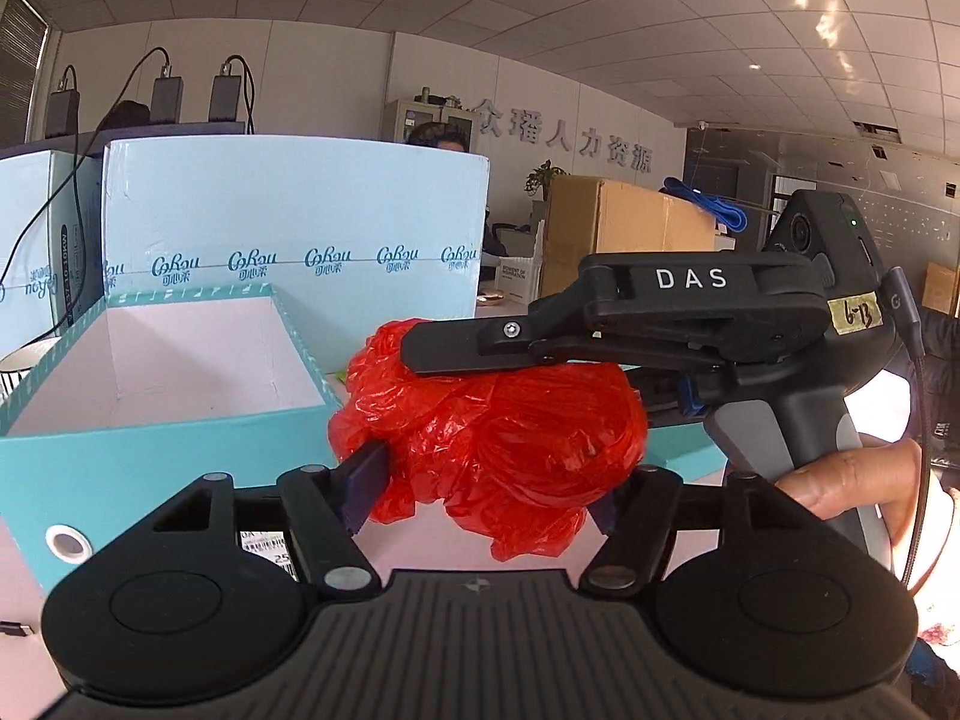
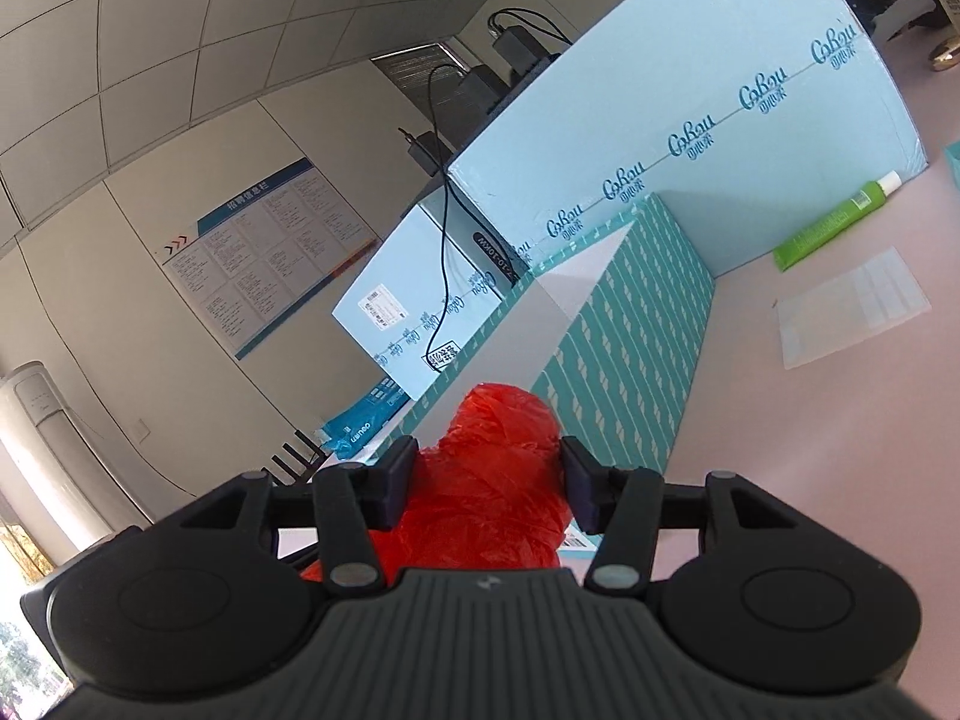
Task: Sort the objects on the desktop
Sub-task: 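Carry the red bag in the right gripper over the open teal box, then open the right gripper to drop the red bag into the teal box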
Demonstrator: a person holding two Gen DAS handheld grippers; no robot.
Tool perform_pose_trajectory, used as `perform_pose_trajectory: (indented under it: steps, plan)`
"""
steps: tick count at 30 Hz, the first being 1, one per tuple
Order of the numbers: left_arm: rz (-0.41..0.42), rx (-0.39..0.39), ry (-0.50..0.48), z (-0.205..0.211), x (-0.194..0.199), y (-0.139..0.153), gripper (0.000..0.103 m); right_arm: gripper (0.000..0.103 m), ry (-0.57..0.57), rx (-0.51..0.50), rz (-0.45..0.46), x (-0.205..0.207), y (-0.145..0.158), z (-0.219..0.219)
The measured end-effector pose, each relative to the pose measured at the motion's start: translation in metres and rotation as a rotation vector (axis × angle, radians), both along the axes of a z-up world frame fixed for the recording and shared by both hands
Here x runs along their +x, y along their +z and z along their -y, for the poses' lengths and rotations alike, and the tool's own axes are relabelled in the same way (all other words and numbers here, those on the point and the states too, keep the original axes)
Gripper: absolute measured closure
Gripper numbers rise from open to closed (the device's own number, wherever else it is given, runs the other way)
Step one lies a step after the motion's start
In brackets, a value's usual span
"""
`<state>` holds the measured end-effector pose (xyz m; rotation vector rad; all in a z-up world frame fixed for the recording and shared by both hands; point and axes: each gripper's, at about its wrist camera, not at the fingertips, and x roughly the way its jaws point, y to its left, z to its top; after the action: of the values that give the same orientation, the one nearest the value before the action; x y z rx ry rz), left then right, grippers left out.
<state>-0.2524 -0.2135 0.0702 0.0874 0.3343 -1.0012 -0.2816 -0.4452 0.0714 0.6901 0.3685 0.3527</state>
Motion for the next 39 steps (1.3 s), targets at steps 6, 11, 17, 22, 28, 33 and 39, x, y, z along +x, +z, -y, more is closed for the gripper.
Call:
perform_pose_trajectory:
  steps: [6,11,17,22,28,33,39]
  plan:
    - [0.034,-0.002,0.070,-0.018,0.025,0.034,0.039,0.048,-0.003,0.003,0.044,0.030,0.032,-0.020]
    - [-0.032,0.027,0.197,-0.026,0.076,0.046,0.039,0.048,-0.035,0.018,0.027,0.076,0.043,-0.035]
    - [-0.105,0.125,0.310,-0.023,0.132,0.032,0.038,0.048,-0.072,-0.005,-0.061,0.126,0.030,-0.053]
    - [0.002,0.200,0.398,-0.027,0.132,0.020,0.011,0.041,-0.121,-0.044,-0.068,0.125,0.013,-0.052]
    - [0.075,0.111,0.454,-0.049,0.114,0.032,0.002,0.006,-0.165,-0.081,0.016,0.107,0.009,-0.048]
    - [0.172,0.078,0.559,-0.067,0.101,0.037,0.000,0.000,-0.156,-0.154,0.041,0.096,0.014,-0.059]
    - [0.129,0.057,0.694,-0.107,0.113,0.026,0.000,0.000,-0.135,-0.244,0.068,0.087,0.013,-0.081]
